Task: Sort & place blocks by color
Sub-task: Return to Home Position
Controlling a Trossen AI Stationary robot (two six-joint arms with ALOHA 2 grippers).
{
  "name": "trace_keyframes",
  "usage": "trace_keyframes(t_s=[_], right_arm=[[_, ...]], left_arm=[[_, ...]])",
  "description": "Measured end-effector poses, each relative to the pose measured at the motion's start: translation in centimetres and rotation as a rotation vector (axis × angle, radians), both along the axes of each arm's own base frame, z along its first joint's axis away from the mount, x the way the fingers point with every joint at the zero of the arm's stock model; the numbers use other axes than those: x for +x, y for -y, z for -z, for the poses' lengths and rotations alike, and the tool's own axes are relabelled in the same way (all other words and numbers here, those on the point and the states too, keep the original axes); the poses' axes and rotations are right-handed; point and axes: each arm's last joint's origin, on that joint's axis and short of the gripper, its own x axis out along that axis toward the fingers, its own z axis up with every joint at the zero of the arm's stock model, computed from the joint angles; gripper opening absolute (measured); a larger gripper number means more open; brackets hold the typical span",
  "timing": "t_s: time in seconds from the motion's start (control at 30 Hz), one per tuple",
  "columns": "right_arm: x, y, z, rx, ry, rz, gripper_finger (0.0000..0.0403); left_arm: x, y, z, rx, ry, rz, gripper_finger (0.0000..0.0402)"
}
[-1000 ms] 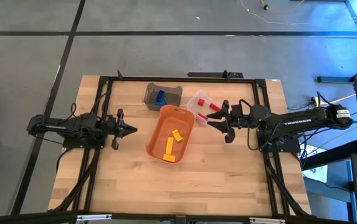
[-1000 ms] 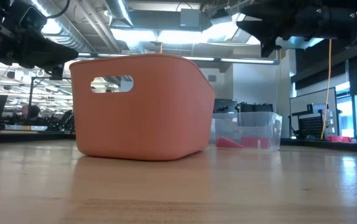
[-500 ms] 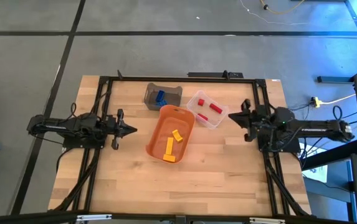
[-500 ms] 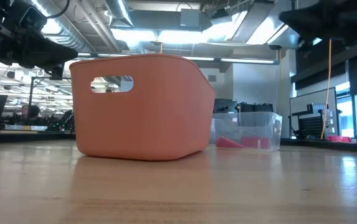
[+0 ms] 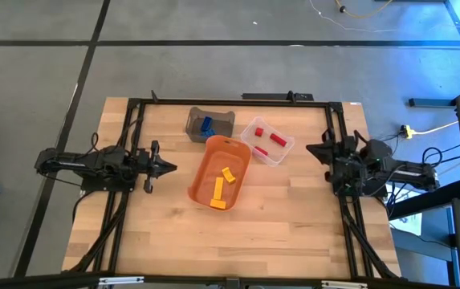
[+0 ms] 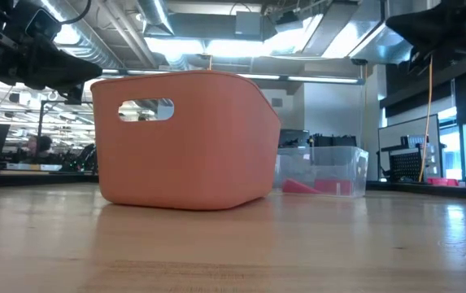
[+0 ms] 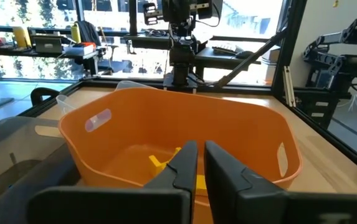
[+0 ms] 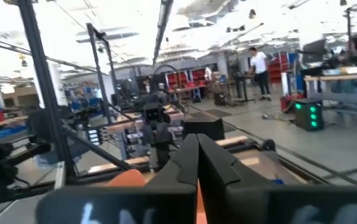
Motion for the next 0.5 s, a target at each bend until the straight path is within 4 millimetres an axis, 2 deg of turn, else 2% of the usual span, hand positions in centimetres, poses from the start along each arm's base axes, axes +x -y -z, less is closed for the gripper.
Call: trace_keyframes(t_s=[0.27,0.5], right_arm=[[0.0,0.0,0.4,-0.041,-0.033,0.03,0.0001],[0.9,0.2,2.8,-0.058,0.013,0.087,0.0]], left_arm=[[0.0,0.0,0.0,0.0,0.0,-0.001,0.0025],[0.0,0.0,0.0,0.0,0.0,0.0,0.0013]])
